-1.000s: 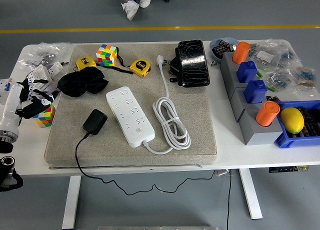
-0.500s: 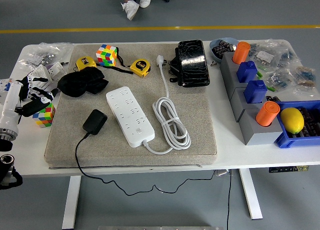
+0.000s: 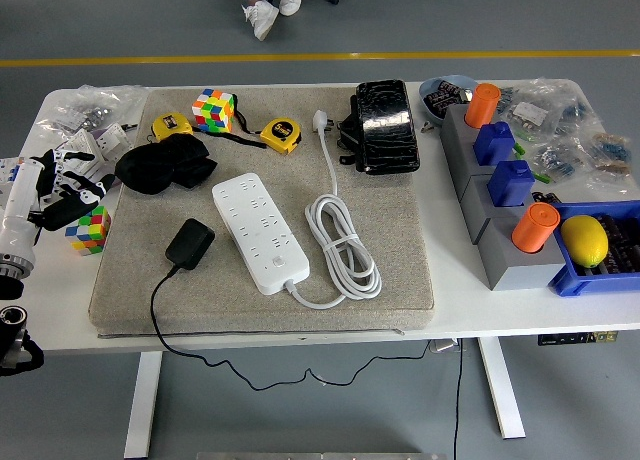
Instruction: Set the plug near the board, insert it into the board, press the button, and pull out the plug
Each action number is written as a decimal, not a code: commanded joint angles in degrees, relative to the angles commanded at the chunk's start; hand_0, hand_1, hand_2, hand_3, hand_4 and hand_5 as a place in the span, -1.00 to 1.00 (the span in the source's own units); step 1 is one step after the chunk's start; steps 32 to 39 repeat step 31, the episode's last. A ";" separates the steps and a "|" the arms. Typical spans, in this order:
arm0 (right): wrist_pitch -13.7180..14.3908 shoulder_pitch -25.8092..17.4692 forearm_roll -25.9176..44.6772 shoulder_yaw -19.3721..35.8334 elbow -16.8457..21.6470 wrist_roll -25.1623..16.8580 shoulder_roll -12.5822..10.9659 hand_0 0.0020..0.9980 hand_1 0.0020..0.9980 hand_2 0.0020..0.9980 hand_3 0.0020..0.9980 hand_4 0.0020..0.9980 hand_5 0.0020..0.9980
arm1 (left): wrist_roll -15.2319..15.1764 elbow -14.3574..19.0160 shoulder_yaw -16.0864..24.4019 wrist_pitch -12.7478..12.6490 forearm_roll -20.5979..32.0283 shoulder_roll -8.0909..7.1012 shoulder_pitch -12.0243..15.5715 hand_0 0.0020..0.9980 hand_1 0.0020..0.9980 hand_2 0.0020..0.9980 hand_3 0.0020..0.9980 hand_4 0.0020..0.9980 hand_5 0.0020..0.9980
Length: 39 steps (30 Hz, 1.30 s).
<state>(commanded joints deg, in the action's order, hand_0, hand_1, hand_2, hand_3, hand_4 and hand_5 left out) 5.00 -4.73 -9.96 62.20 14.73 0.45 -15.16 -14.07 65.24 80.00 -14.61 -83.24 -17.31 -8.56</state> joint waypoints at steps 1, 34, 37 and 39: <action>-0.02 0.05 0.01 -0.05 0.02 0.02 -0.01 0.11 0.29 0.22 0.04 0.79 -0.12 | 0.04 -0.07 0.02 0.02 -0.08 0.01 -0.04 -0.57 -0.51 -0.25 0.19 0.67 -0.41; -0.12 -0.41 -1.16 0.84 0.36 0.16 -0.11 0.12 0.29 0.22 0.05 0.80 -0.11 | 0.46 0.37 -0.03 0.37 -0.63 -0.04 -0.11 -0.57 -0.51 -0.24 0.19 0.67 -0.41; -0.12 -0.41 -1.16 0.84 0.36 0.16 -0.11 0.12 0.29 0.22 0.05 0.80 -0.11 | 0.46 0.37 -0.03 0.37 -0.63 -0.04 -0.11 -0.57 -0.51 -0.24 0.19 0.67 -0.41; -0.12 -0.41 -1.16 0.84 0.36 0.16 -0.11 0.12 0.29 0.22 0.05 0.80 -0.11 | 0.46 0.37 -0.03 0.37 -0.63 -0.04 -0.11 -0.57 -0.51 -0.24 0.19 0.67 -0.41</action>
